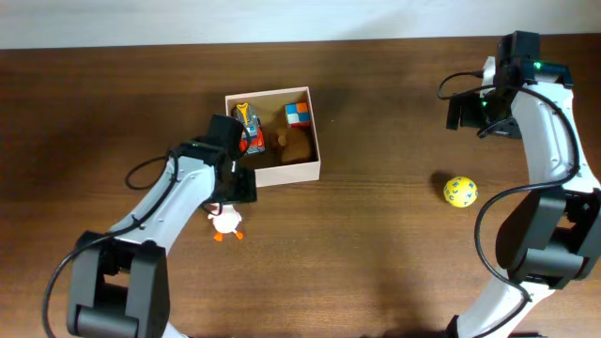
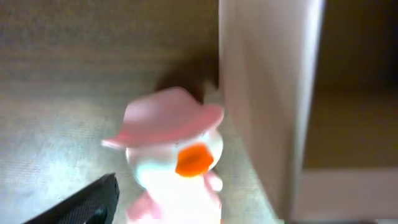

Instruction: Pack container

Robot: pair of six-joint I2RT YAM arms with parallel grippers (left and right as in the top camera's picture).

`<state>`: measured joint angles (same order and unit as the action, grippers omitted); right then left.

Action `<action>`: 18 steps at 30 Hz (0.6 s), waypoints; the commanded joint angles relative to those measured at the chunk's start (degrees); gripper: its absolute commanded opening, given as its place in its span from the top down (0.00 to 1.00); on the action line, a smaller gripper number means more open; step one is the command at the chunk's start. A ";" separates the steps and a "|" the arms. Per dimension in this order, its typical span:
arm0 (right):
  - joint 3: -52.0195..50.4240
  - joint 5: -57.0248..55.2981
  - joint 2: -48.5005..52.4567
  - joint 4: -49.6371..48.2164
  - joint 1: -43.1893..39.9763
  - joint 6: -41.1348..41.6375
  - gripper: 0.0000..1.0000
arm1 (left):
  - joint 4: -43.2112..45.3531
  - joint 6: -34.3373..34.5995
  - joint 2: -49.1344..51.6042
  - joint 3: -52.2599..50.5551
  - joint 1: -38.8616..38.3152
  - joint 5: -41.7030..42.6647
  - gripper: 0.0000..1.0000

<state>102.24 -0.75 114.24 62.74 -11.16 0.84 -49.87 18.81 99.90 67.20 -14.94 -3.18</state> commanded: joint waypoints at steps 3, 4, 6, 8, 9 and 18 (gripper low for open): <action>1.07 0.28 -1.27 0.02 0.26 -0.44 0.01 | -3.39 1.77 -6.71 2.19 0.09 0.48 0.16; 1.07 0.28 -1.27 0.02 0.26 -0.42 0.01 | -4.02 2.69 -8.57 2.19 0.09 0.46 0.15; 1.07 0.28 -1.27 0.02 0.26 -0.42 0.01 | -5.44 3.65 -11.67 2.19 0.09 0.44 0.15; 1.07 0.28 -1.27 0.02 0.26 -0.42 0.01 | -6.91 3.89 -14.27 2.19 0.09 0.39 0.15; 1.07 0.28 -1.27 0.02 0.26 -0.42 0.01 | -7.72 3.91 -15.19 2.16 0.09 0.37 0.16; 1.07 0.28 -1.27 0.02 0.26 -0.42 0.01 | -8.44 12.59 -15.39 -3.87 0.09 0.46 0.15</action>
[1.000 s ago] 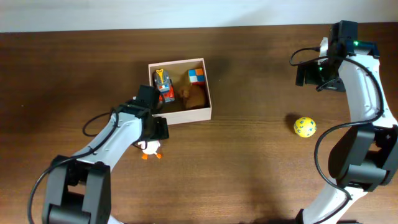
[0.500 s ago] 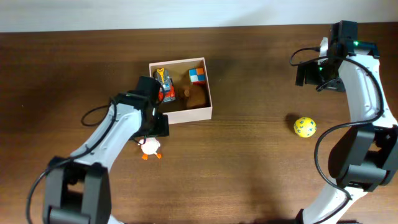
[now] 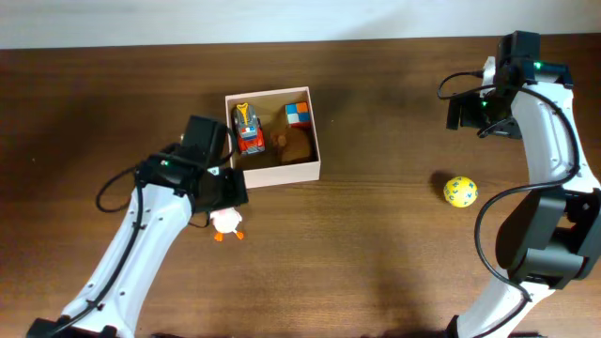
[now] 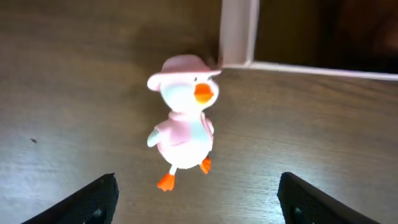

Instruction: Pack container

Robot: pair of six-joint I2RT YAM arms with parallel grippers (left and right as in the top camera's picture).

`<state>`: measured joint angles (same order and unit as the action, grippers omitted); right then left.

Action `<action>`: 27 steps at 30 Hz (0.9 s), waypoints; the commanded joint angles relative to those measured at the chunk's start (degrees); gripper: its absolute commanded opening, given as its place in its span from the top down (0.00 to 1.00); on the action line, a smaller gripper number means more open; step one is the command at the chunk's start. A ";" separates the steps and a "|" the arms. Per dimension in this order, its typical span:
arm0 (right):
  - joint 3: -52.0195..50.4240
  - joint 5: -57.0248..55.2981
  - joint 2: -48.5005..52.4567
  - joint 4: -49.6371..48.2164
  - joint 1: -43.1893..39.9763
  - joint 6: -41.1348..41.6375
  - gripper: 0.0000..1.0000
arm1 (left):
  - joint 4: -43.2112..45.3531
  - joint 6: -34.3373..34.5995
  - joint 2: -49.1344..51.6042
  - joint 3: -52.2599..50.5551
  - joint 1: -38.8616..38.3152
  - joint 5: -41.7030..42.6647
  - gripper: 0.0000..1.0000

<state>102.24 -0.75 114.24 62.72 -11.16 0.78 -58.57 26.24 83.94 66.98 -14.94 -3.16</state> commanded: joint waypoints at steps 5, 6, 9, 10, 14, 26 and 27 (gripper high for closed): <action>1.07 0.28 -1.27 0.04 0.26 -0.35 0.01 | 4.59 5.90 0.57 -9.38 0.09 1.55 0.16; 1.07 0.28 -1.27 0.04 0.26 -0.35 0.01 | 5.77 5.90 0.59 -10.03 0.11 2.08 0.18; 1.07 0.28 -1.27 0.02 0.26 -0.37 0.01 | 9.94 5.92 0.59 -12.11 0.11 3.56 0.21; 1.07 0.28 -1.27 0.04 0.26 -0.37 0.01 | 11.39 5.95 0.59 -12.85 0.11 3.91 0.22; 1.07 0.28 -1.27 0.04 0.26 -0.35 0.01 | 14.75 7.26 0.59 -15.32 0.11 3.89 0.26; 1.07 0.28 -1.27 0.04 0.26 -0.35 0.01 | 19.67 8.94 0.70 -21.75 5.60 3.41 0.26; 1.07 0.28 -1.27 0.04 0.26 -0.35 0.01 | 20.41 8.39 0.74 -21.99 6.01 3.43 0.26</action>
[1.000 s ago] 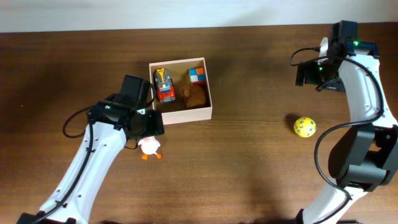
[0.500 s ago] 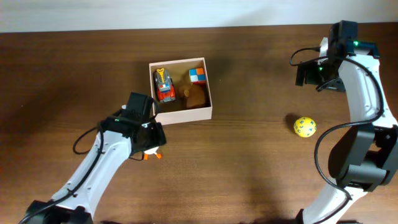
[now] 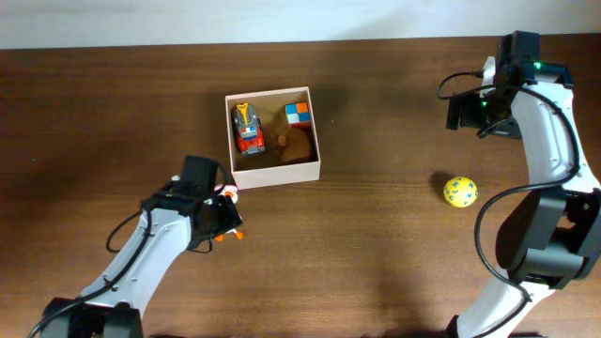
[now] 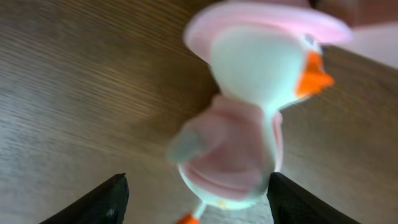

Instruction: Pack container

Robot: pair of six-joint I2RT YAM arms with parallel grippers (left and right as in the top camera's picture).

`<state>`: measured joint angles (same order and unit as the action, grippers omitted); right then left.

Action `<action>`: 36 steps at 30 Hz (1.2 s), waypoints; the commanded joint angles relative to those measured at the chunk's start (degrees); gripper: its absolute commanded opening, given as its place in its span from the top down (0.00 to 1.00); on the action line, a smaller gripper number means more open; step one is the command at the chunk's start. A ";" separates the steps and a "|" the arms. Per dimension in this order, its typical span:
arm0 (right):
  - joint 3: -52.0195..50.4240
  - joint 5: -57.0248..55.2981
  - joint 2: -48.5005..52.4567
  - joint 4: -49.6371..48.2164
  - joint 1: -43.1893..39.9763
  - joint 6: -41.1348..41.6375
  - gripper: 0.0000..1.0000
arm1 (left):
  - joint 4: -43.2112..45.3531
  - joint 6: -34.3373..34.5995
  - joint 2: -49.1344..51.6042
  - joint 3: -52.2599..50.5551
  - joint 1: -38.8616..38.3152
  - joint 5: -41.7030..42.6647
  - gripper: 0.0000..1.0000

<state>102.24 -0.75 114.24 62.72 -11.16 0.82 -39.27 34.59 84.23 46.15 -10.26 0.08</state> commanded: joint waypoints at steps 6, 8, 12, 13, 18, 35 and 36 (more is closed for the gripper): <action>1.07 0.28 -1.27 0.04 0.26 -0.42 0.01 | 3.80 -4.15 1.09 -1.18 1.55 1.62 0.27; 1.07 0.28 -1.27 0.04 0.26 -0.39 0.01 | 4.35 -5.38 1.64 -1.18 1.55 3.17 0.27; 1.07 0.28 -1.27 0.04 0.26 -0.42 0.01 | 4.96 -7.32 3.13 -1.18 1.55 5.09 0.26; 1.07 0.28 -1.27 0.04 0.26 -0.39 0.01 | 4.96 -7.34 3.50 -1.18 1.55 5.09 0.27; 1.07 0.28 -1.27 0.04 0.26 -0.42 0.01 | 6.86 -10.34 6.03 -1.18 1.55 5.11 0.27; 1.07 0.28 -1.27 0.04 0.26 -0.39 0.01 | 7.10 -11.37 8.31 -0.92 1.55 5.22 0.70; 1.07 0.28 -1.27 0.04 0.26 -0.39 0.01 | 6.91 -11.37 8.20 -0.74 1.55 5.05 0.70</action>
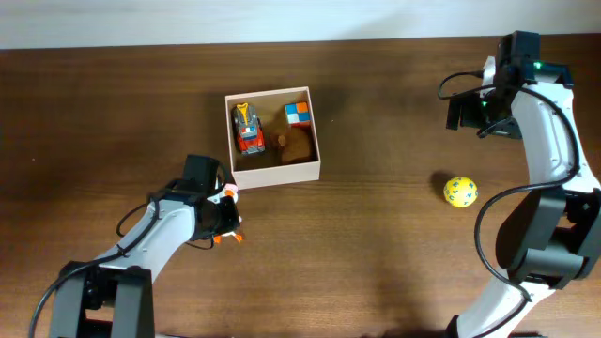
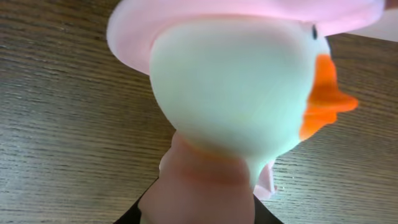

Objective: Pack container
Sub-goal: 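Lift the duck and lower it into the box front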

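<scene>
A white toy duck (image 2: pixel 236 106) with a pink hat and orange beak fills the left wrist view; in the overhead view the duck (image 1: pixel 228 193) lies on the table just below the box's front left corner. My left gripper (image 1: pixel 221 216) is down over it, its dark fingers (image 2: pixel 144 210) pressed against both sides of the pink body. The open cream box (image 1: pixel 276 173) holds a red toy car (image 1: pixel 247 129), a coloured cube (image 1: pixel 299 115) and a brown item (image 1: pixel 296 143). A yellow ball (image 1: pixel 460 192) lies at the right. My right gripper (image 1: pixel 463 113) hangs at the far right; its jaws are not readable.
Dark wooden table (image 1: pixel 376 263). The box's front wall stands just beyond the duck. The right arm's base rises at the right edge, near the ball.
My left gripper's fingers stood apart on either side of the duck; now they press on its body and the camera sits closer to it. The right arm has not moved.
My left gripper was low beside the box's corner with the duck in front of it. Then it stood higher and open, the whole duck in view. Then it was open astride the duck, and now it is shut on it.
</scene>
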Robot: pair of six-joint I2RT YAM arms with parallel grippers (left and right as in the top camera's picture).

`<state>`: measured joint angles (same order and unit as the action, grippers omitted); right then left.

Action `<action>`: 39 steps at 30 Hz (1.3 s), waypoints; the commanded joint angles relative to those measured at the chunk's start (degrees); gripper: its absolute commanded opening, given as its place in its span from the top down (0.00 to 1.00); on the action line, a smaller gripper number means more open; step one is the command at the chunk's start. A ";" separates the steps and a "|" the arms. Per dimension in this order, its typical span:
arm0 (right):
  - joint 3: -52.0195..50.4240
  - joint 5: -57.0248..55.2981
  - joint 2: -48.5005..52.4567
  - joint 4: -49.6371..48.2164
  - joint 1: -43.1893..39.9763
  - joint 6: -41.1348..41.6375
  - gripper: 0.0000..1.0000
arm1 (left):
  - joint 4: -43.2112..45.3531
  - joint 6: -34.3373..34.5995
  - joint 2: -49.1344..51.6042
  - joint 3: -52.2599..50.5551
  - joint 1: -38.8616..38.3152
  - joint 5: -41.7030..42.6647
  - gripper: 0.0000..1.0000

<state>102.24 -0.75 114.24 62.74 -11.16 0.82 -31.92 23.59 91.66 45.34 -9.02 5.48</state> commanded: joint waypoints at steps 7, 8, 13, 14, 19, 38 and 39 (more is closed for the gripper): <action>1.07 0.28 -1.27 0.02 0.26 -0.39 0.01 | -3.52 -0.37 -1.46 4.90 2.73 -0.74 0.73; 1.07 0.28 -1.27 0.02 0.26 -0.39 0.01 | -4.22 -0.37 -1.95 5.95 3.19 -0.74 0.73; 1.07 0.28 -1.27 0.02 0.26 -0.39 0.01 | -8.02 -2.84 -4.87 12.61 3.91 -0.72 0.76; 1.07 0.28 -1.27 0.02 0.26 -0.39 0.01 | -8.48 -3.37 -5.29 13.73 3.80 -0.72 0.78; 1.07 0.28 -1.27 0.02 0.26 -0.39 0.01 | -9.94 -4.24 -6.93 19.76 3.67 -0.50 0.90; 1.07 0.28 -1.27 0.02 0.26 -0.39 0.01 | 4.81 -26.36 -5.33 24.35 -7.45 -0.74 0.98; 1.07 0.28 -1.27 0.02 0.26 -0.39 0.01 | 5.29 -27.06 -4.87 24.35 -7.50 -0.74 0.98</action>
<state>102.24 -0.75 114.24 62.74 -11.16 0.82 -27.75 2.17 85.84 68.25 -16.21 4.95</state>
